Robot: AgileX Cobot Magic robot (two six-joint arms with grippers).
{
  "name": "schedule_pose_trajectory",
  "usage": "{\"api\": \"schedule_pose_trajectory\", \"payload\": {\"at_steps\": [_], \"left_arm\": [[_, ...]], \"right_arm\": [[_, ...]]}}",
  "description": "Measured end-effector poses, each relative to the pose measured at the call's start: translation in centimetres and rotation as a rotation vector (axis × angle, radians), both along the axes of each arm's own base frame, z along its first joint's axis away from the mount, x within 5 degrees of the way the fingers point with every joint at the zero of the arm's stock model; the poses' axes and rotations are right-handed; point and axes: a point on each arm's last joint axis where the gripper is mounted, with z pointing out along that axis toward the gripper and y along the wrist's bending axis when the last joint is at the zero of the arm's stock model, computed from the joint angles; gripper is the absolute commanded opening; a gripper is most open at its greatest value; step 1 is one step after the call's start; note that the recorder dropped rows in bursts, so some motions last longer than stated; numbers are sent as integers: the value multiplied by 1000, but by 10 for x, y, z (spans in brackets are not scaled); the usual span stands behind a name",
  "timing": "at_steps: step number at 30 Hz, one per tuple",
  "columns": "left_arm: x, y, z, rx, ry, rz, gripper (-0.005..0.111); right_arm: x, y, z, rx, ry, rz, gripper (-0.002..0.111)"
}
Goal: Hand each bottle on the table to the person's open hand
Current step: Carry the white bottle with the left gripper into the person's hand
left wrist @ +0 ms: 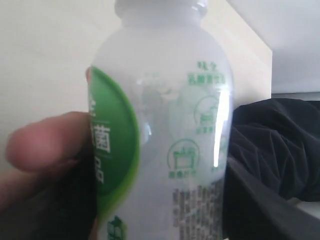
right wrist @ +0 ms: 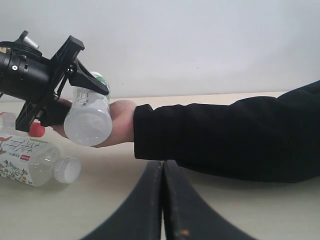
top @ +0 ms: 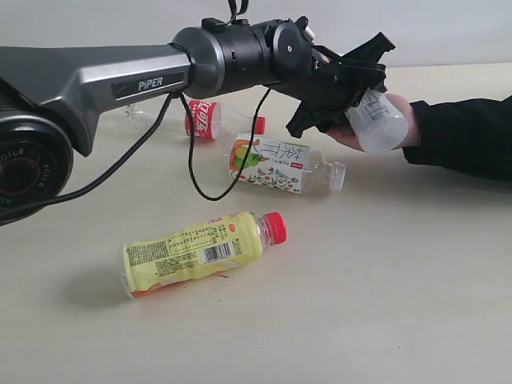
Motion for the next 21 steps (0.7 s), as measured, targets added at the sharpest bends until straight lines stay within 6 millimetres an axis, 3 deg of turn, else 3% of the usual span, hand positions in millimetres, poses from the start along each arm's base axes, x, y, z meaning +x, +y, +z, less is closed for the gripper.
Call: {"api": "schedule_pose_trajectory", "payload": {"at_steps": [6,12,21], "left_arm": [[0,0,0,15,-17,-20,70],[-1,0,-1,32,-18,-40,94],[-3,0,-3,62,-26,-78,97]], "right_arm": [[0,0,0,0,0,0,0],[0,0,0,0,0,0,0],[0,0,0,0,0,0,0]]}}
